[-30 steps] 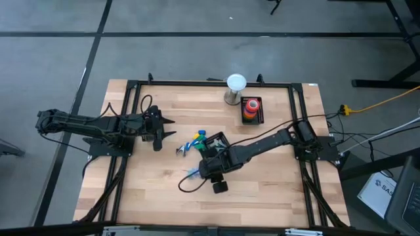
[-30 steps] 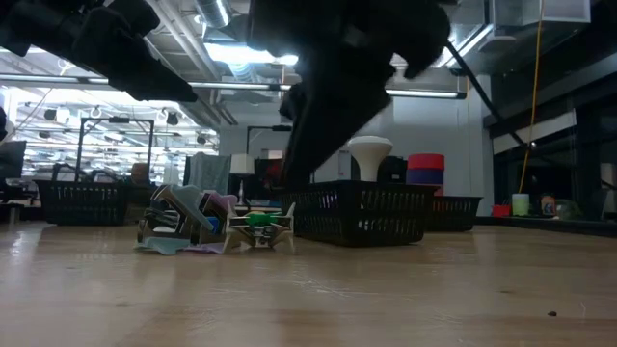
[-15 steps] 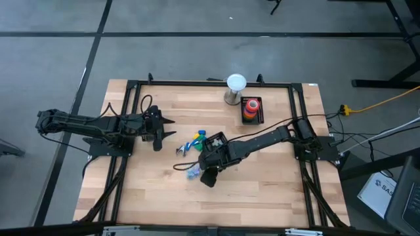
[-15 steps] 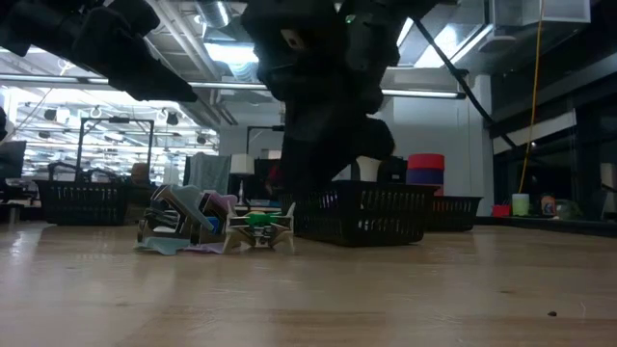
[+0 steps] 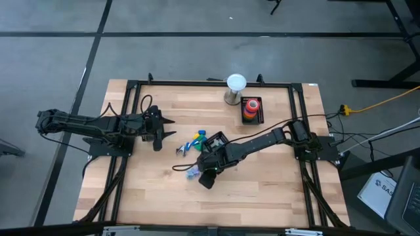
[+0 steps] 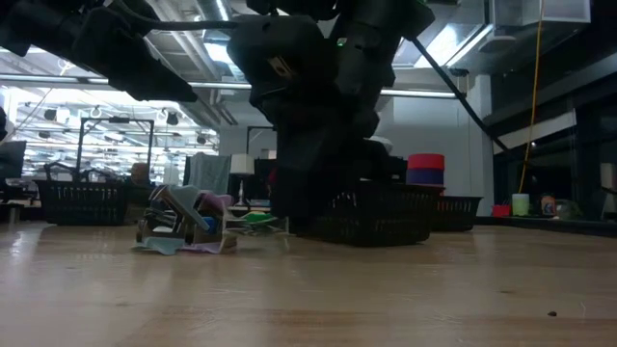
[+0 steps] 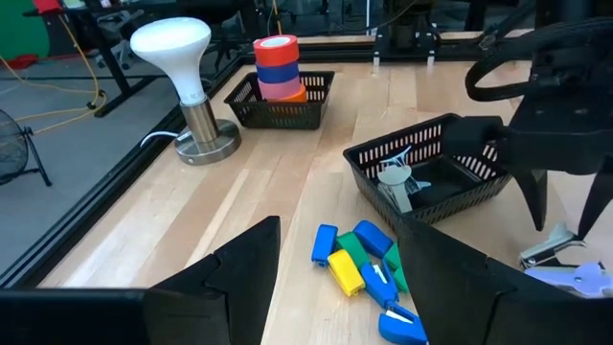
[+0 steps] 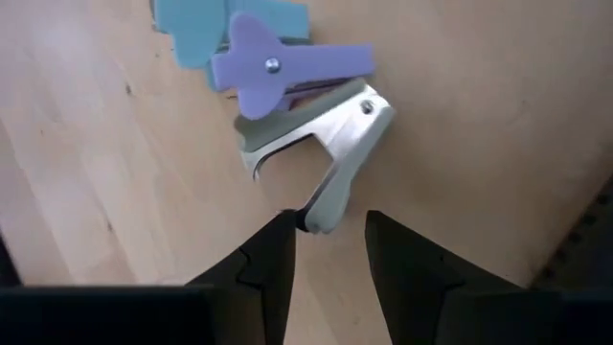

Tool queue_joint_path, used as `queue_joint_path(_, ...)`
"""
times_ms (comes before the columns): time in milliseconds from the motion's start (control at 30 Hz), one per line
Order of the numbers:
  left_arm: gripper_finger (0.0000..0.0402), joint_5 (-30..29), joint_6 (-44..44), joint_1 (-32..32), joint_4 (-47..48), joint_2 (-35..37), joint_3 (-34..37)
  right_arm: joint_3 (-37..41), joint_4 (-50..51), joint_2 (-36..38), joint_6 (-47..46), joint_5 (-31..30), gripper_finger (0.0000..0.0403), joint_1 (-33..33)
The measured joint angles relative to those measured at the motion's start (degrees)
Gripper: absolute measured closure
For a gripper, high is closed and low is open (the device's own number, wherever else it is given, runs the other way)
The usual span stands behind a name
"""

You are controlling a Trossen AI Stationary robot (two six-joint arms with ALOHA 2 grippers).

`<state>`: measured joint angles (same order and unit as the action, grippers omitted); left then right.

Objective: Pick and place Stapler, Stapler remover, tape
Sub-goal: Put the gray staple remover into the center black bin

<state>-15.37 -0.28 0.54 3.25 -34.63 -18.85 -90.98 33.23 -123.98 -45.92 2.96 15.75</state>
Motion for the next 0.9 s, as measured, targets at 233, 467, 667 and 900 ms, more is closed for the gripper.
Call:
queue_joint_path(233,0.0192,0.0,0.0,0.01,0.0,0.0,0.0,0.0,-0.22,-0.02,1.43,-1.48,0.027,0.0)
queue_joint_path(467,0.0192,0.0,-0.01,0.0,0.0,0.0,0.0,0.0,-3.09,-0.07,2.88,-1.9,0.027,0.0)
queue_joint_path(667,0.0192,0.01,0.01,0.02,-0.02,0.0,0.0,0.0,-3.87,-0.07,2.96,-1.9,0.027,0.0)
queue_joint_path(900,0.0192,0.01,-0.01,0.02,-0.02,0.0,0.0,0.0,-3.01,-0.07,2.93,-2.7,0.0278,-0.75)
